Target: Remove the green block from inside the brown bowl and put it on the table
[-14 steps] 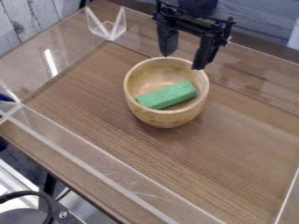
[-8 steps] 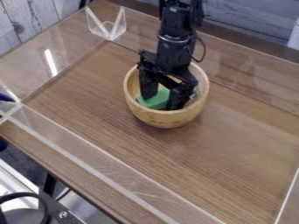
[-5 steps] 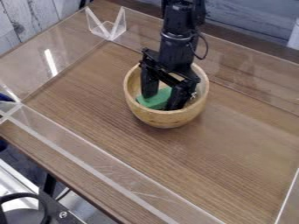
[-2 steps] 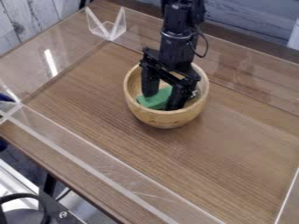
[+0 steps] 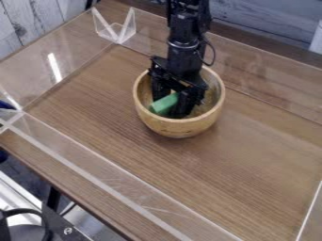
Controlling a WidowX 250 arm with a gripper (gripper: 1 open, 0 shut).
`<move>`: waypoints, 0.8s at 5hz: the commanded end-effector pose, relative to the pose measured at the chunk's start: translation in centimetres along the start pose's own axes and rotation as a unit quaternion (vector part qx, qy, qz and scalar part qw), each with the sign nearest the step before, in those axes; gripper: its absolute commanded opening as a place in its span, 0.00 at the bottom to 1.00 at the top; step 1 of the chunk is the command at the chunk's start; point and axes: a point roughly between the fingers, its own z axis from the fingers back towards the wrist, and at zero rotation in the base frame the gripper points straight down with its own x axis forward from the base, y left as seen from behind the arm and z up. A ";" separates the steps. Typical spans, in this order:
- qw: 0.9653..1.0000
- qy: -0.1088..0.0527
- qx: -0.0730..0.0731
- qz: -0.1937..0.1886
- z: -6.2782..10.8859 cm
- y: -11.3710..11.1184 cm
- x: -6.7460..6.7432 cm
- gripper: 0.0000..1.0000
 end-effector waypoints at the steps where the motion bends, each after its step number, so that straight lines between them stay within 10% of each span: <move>1: 1.000 -0.007 -0.009 -0.008 0.6 -0.3 -0.3 1.00; 4: 1.000 -0.020 -0.018 -0.007 2.3 -0.9 -0.7 1.00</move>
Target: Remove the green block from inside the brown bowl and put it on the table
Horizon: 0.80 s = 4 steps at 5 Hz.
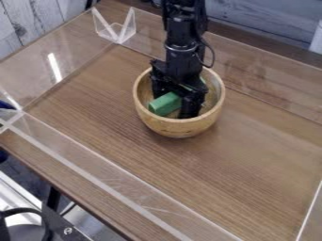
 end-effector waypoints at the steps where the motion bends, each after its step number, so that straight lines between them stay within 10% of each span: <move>1: 1.000 -0.022 0.004 0.000 1.6 -0.1 0.3 1.00; 2: 1.000 -0.022 0.003 0.001 1.8 -0.2 0.2 1.00; 3: 1.000 -0.023 0.002 0.002 1.8 -0.3 0.2 0.00; 4: 0.999 -0.033 0.005 0.005 3.0 -0.4 0.1 0.00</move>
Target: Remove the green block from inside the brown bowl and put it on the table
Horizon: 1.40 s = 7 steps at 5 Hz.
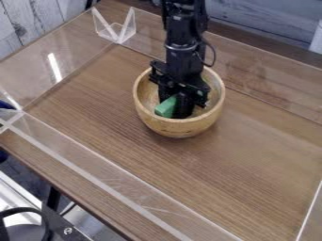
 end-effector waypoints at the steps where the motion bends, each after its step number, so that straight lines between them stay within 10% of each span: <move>1: 0.999 -0.049 0.013 -0.006 3.5 -0.5 0.4 0.00; 3: 0.995 -0.091 0.021 -0.024 7.0 -2.5 -0.4 0.00; 7: 0.992 -0.068 0.011 -0.109 3.3 -10.2 -0.8 0.00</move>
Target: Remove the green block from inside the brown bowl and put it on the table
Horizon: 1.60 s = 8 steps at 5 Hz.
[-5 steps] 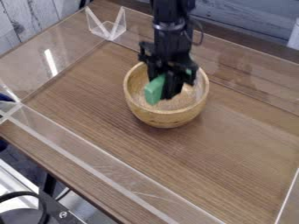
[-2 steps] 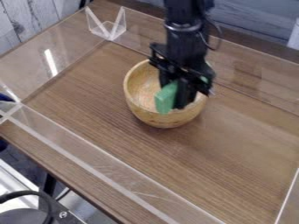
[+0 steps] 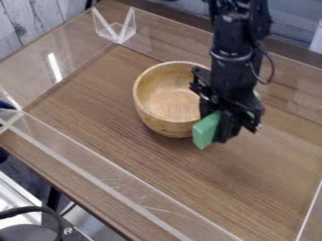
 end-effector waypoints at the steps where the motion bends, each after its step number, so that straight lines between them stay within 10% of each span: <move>1: 1.000 -0.012 -0.001 -0.015 -0.2 -1.0 0.7 0.00; 8: 1.000 -0.003 -0.005 -0.029 -2.6 -1.9 0.8 0.00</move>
